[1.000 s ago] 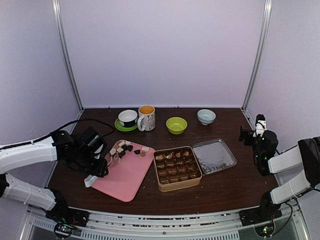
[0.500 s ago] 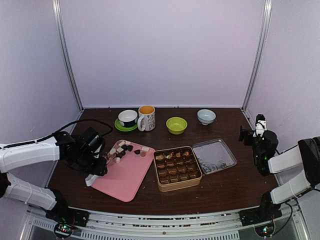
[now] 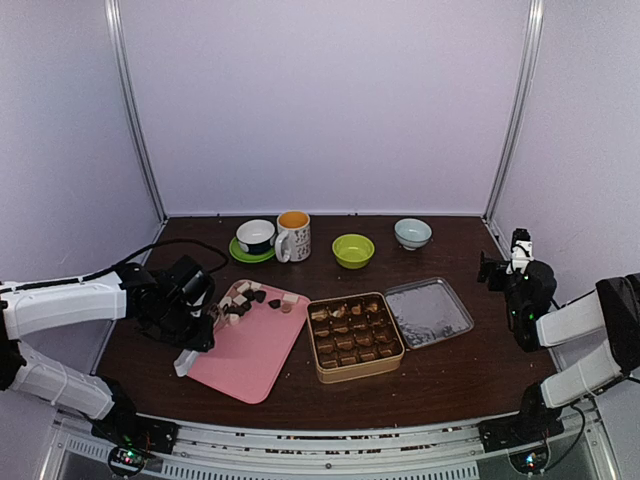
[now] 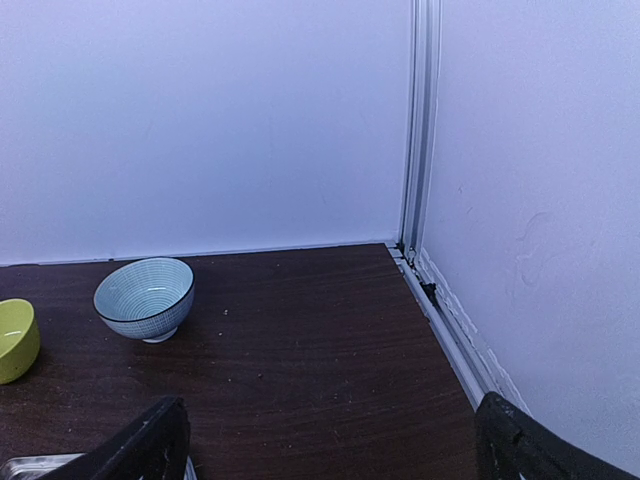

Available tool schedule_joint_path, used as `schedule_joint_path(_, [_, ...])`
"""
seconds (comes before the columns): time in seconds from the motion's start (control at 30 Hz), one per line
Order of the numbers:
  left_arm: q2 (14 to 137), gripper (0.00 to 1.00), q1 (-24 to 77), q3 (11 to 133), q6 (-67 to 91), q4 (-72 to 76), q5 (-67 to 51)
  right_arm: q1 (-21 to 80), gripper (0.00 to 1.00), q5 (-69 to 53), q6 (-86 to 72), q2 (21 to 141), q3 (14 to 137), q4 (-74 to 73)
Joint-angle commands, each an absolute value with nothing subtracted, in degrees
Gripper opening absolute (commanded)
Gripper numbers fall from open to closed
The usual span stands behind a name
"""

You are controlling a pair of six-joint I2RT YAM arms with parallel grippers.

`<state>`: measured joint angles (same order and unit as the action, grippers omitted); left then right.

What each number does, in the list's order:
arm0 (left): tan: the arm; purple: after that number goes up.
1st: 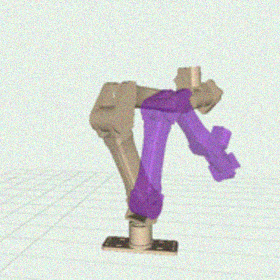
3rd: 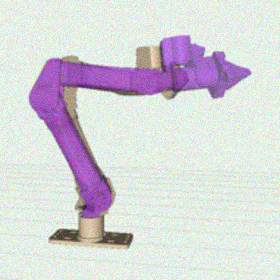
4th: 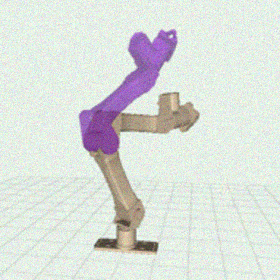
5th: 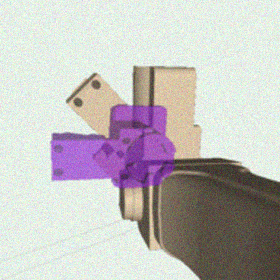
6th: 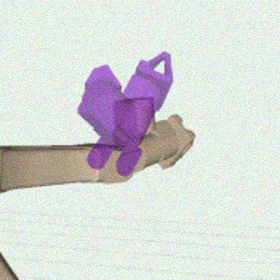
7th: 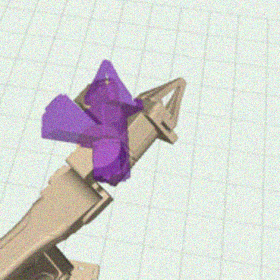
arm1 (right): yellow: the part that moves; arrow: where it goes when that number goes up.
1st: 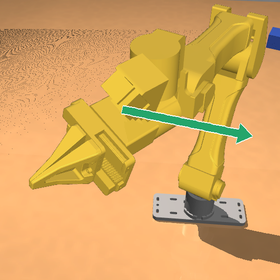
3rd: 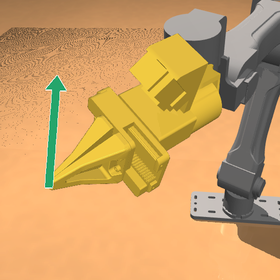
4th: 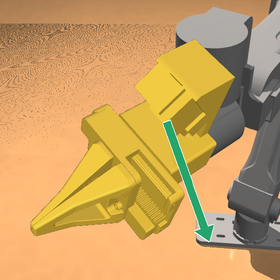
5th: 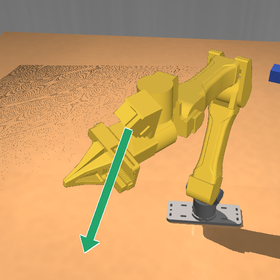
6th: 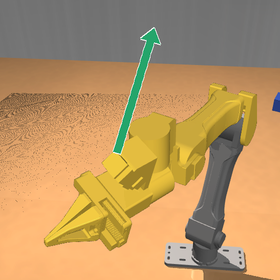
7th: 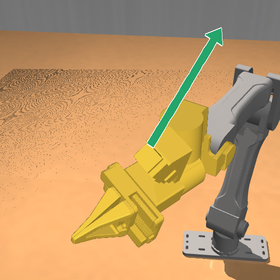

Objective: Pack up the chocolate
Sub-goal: Pick up the fake chocolate from the plate.

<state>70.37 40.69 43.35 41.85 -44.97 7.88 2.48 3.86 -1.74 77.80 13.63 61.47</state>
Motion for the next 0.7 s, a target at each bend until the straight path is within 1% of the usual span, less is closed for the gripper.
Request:
schedule_joint_path(0.0, [70.8, 0.33, 40.3, 44.3, 41.5, -44.2, 8.4, 2.2, 1.00, 3.8, -1.8, 77.8, 14.1, 62.7])
schedule_joint_path(0.1, [69.2, 0.28, 40.3, 45.4, 41.4, -46.3, 9.4, 2.1, 1.00, 3.8, -1.8, 77.8, 14.1, 62.7])
schedule_joint_path(0.3, [65.7, 0.23, 40.3, 47.8, 40.7, -49.9, 9.9, 2.1, 1.00, 3.8, -1.8, 77.8, 14.1, 62.7])
schedule_joint_path(0.67, [60.7, 0.23, 40.3, 51.8, 40.3, -50.6, 6.3, 2.1, 1.00, 3.8, -1.8, 77.8, 14.1, 62.7])
